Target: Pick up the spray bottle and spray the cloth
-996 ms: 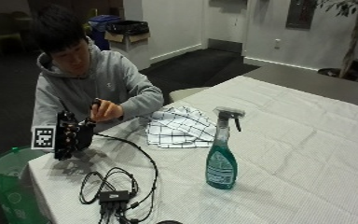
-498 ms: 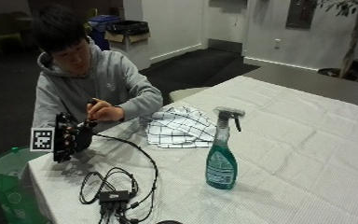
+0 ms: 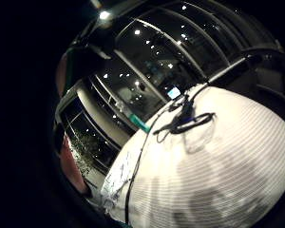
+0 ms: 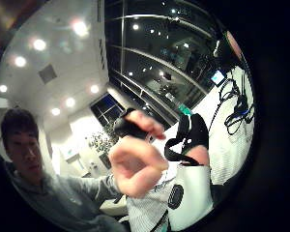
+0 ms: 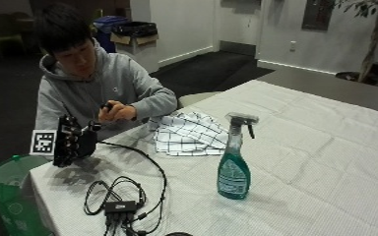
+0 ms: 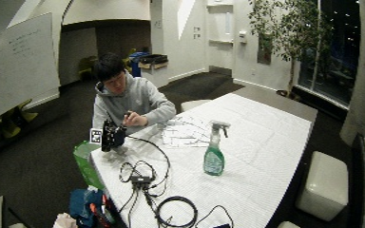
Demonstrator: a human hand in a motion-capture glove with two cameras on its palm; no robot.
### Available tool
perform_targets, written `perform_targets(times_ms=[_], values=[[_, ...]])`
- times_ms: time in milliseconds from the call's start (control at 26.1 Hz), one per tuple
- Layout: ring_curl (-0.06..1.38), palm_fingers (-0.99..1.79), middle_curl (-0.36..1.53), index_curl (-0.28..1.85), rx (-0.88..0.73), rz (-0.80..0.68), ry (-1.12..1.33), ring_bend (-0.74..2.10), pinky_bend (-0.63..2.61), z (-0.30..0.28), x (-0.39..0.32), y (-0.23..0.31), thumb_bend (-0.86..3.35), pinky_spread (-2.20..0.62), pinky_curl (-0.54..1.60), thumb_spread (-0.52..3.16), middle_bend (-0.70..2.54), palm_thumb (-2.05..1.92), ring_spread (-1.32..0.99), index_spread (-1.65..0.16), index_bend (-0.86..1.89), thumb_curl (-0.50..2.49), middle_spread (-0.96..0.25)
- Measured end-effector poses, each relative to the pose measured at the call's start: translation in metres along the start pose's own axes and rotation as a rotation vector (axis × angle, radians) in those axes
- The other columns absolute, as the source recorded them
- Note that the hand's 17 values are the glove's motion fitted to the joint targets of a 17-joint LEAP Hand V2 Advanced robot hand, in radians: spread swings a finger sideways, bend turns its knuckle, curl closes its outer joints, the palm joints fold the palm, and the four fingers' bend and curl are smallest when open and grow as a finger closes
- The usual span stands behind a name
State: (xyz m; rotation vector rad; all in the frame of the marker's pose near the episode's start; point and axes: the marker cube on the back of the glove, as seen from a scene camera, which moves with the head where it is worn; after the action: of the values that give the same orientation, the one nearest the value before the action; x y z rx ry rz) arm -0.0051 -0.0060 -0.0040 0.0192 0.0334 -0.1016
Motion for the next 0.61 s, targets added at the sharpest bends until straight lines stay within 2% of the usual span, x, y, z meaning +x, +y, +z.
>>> perform_targets(times_ms=[613], values=[[0.33,0.78,0.29,0.41,-0.028,-0.015,0.017,0.3,0.19,0.0029,0.0006,-0.0006,0.08,0.15,0.29,0.84,0.16,0.88,-0.02,-0.2,0.2,0.44,-0.03]])
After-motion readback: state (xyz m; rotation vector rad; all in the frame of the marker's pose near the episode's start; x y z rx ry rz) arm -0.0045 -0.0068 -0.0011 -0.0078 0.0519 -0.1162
